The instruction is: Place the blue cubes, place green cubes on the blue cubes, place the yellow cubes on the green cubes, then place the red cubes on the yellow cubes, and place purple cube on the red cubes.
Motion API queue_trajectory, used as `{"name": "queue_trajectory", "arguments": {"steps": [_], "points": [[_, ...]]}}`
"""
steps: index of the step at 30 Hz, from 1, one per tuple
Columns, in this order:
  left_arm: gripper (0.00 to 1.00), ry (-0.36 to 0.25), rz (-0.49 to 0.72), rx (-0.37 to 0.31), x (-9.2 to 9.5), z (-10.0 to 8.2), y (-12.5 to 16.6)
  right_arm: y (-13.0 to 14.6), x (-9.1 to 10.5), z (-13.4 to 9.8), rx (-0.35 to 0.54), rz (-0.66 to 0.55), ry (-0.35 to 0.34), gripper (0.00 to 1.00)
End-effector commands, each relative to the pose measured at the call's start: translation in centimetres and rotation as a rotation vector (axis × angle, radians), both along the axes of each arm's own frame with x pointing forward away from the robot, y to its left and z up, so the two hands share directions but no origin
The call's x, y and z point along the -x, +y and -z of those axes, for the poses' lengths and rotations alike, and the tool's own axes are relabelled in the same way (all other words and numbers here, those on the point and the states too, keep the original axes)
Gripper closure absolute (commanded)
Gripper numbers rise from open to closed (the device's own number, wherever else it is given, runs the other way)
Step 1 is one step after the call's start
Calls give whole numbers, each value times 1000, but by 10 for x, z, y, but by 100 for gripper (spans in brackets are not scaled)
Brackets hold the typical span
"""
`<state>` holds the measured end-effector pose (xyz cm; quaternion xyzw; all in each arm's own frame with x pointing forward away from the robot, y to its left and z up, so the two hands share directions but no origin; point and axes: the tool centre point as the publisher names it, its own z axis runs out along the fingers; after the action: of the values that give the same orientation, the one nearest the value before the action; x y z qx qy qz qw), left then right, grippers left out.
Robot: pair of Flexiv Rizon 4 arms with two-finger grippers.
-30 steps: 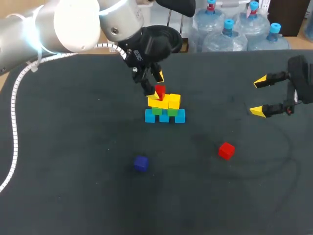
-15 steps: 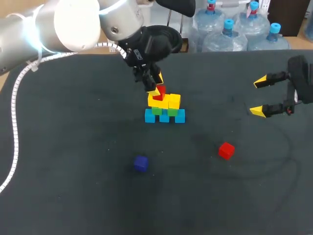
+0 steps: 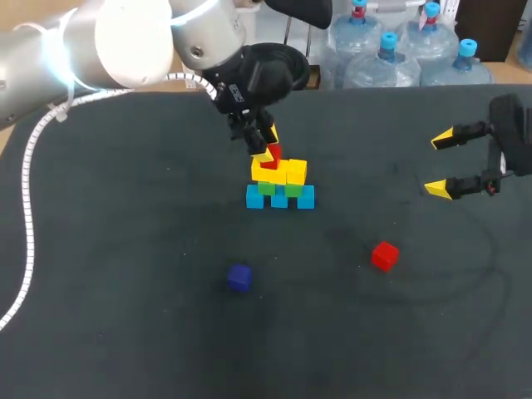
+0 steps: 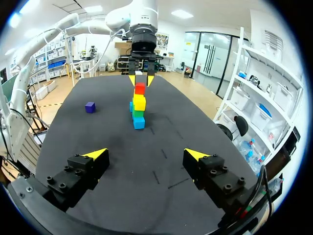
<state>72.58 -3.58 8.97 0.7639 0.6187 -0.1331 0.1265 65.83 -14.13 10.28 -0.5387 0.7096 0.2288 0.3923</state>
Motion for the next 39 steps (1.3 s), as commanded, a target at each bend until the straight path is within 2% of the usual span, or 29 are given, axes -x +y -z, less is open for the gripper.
{"name": "queue_trajectory", "arguments": {"steps": [1,3,4,6,8,9,12,17,19,26,31,39], "points": [[54,4,4,-5,-3,-1,-1,0,0,1,-2,0,-2,0],[51,4,4,-5,-3,-2,0,0,0,1,-2,0,-2,0],[46,4,5,-4,-3,-3,0,0,0,1,-2,0,-2,0],[23,1,10,2,-1,-7,0,0,0,1,-2,0,-2,0],[16,-3,15,12,1,-13,1,0,0,1,-2,0,-2,0],[0,-7,18,23,2,-17,3,0,0,1,-2,0,-2,0],[0,-21,18,55,5,-31,9,0,0,1,-2,0,-2,0],[0,-71,52,145,11,-59,26,0,0,1,-2,0,-2,0],[0,-104,47,156,13,-69,35,0,0,1,-2,0,-2,0],[0,-162,-25,183,19,-92,74,0,0,1,-2,0,-2,0],[0,-187,-44,187,31,-100,103,0,0,1,-2,0,-2,0],[0,-204,-68,197,48,-101,141,0,0,1,-2,0,-2,0]]}}
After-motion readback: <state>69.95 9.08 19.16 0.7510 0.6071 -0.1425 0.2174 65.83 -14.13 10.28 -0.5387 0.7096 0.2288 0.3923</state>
